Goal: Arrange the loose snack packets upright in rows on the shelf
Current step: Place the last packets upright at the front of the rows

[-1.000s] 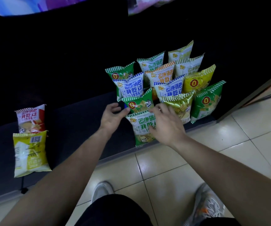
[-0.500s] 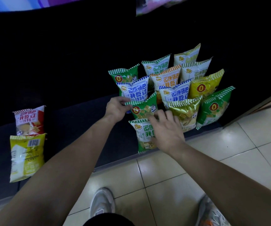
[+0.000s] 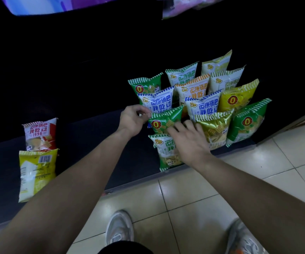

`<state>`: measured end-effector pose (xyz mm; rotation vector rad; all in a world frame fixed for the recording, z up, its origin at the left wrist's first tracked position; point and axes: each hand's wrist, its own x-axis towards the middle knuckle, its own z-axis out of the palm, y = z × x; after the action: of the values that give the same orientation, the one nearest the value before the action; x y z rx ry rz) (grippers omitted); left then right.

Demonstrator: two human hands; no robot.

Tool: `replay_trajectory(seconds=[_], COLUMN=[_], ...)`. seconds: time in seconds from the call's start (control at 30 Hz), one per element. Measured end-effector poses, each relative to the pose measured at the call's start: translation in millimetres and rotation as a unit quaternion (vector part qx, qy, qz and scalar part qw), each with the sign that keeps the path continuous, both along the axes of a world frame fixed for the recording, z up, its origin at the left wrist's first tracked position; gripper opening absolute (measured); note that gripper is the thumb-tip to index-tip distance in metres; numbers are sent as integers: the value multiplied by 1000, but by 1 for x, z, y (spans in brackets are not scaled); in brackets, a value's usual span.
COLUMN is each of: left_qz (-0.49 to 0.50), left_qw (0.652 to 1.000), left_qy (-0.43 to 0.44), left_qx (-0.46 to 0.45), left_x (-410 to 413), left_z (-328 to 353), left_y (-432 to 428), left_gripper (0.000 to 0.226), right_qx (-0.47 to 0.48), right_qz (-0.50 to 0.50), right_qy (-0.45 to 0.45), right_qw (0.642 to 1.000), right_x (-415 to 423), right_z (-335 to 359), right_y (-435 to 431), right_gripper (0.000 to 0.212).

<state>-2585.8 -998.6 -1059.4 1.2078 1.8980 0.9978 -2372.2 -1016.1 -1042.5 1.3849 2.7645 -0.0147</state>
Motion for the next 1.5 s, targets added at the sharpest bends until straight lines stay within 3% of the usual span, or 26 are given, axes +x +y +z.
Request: replay_trajectory(seconds=[0.23, 0.47, 0.7, 1.0, 1.2, 1.5], left_qz=[13, 26, 33, 125, 196, 238], left_qw=[1000, 999, 994, 964, 955, 944], left_qy=[-5, -1, 73, 169, 110, -10], left_qx=[-9, -24, -74, -165, -193, -229], left_x=[-1, -5, -50, -164, -237, -293], left_z=[-1, 25, 87, 142, 94, -24], left_y=[-1, -34, -127, -272, -322, -295], left_gripper=[6, 34, 52, 58, 59, 90], right_qx=[-38, -46, -31, -80, -132, -217], right_qz=[-13, -28, -25, 53, 78, 96], right_qy=[6, 13, 67, 95, 71, 14], right_qw=[999, 998, 997, 991, 986, 971], right_x=[0, -1, -31, -146, -236, -301], right_z=[2, 34, 101, 147, 106, -13], right_y=[5, -4, -23, -86, -124, -143], right_gripper=[70, 78, 65, 60, 62, 58])
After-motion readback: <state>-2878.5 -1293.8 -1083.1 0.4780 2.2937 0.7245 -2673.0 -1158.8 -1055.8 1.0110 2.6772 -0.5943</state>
